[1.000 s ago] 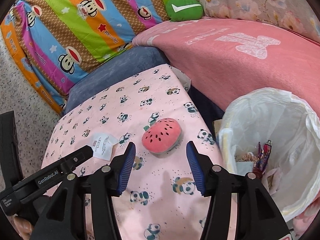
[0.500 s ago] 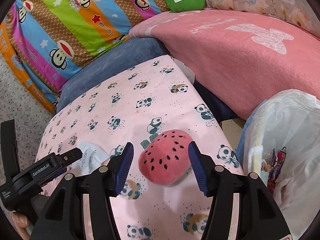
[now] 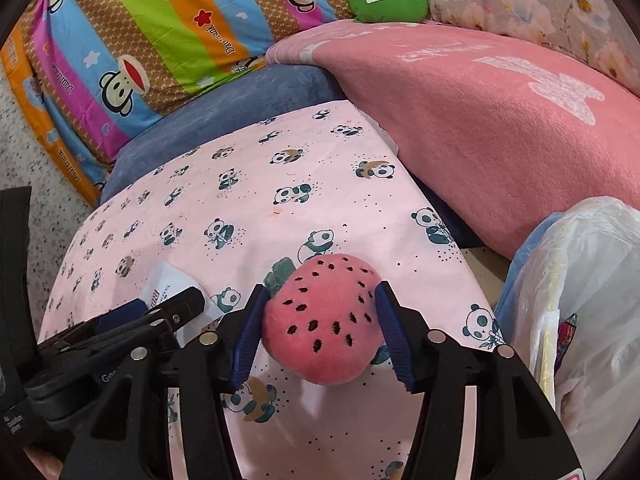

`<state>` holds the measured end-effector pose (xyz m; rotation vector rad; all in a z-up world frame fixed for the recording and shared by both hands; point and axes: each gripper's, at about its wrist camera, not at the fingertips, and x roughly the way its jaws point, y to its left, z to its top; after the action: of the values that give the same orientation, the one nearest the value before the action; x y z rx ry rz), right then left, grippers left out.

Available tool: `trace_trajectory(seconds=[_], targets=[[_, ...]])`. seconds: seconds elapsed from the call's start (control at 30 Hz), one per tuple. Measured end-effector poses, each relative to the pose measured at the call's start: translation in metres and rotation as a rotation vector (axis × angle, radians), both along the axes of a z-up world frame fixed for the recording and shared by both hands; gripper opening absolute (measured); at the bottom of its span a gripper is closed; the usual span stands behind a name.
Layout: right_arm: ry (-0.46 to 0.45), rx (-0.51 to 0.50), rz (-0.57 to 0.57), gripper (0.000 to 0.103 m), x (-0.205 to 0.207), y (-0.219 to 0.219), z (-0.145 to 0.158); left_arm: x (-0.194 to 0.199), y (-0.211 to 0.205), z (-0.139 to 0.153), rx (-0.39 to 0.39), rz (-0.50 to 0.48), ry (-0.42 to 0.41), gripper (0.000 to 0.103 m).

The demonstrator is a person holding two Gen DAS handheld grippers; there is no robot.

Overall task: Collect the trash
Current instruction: 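Grasp the white hotel card with the left tool while the right tool grasps the watermelon plush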

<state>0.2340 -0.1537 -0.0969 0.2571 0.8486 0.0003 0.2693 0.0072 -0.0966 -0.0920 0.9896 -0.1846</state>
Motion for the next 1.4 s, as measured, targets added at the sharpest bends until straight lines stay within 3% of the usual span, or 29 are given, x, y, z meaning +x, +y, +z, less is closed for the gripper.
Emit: trace_trajectory(seconds=[0.3, 0.37, 0.47, 0.67, 0.93, 1.03, 1.1, 1.17, 1.27, 1.4], targets=[[0.003, 0.016, 0.015, 0.046, -0.015, -0.001, 0.002, -0.016, -0.003, 0.005, -0.012, -0.031, -0.017, 0.042], [0.005, 0.022, 0.019, 0.045, -0.02, 0.0, 0.003, -0.021, -0.004, 0.006, -0.027, -0.04, -0.014, 0.03], [0.002, 0.028, 0.023, 0.045, -0.03, 0.002, 0.006, -0.03, -0.004, 0.009, -0.053, -0.047, -0.002, 0.02], [-0.016, 0.038, 0.026, 0.044, -0.049, 0.001, 0.018, -0.047, 0.0, 0.016, -0.083, -0.052, 0.011, 0.013], [-0.037, 0.049, 0.049, 0.044, -0.061, 0.006, 0.032, -0.078, 0.022, 0.023, -0.113, -0.05, 0.021, 0.012], [-0.04, 0.05, 0.064, 0.044, -0.066, 0.011, 0.033, -0.086, 0.034, 0.021, -0.132, -0.029, 0.035, 0.016], [-0.039, 0.054, 0.071, 0.044, -0.068, 0.015, 0.032, -0.089, 0.042, 0.024, -0.129, 0.01, 0.017, 0.034], [-0.037, 0.056, 0.074, 0.044, -0.069, 0.018, 0.032, -0.089, 0.048, 0.028, -0.119, 0.043, -0.001, 0.062], [-0.035, 0.06, 0.075, 0.044, -0.071, 0.019, 0.031, -0.081, 0.052, 0.026, -0.128, 0.074, 0.015, 0.076], [-0.037, 0.065, 0.073, 0.044, -0.071, 0.02, 0.031, -0.066, 0.053, 0.009, -0.115, 0.136, 0.087, 0.079]])
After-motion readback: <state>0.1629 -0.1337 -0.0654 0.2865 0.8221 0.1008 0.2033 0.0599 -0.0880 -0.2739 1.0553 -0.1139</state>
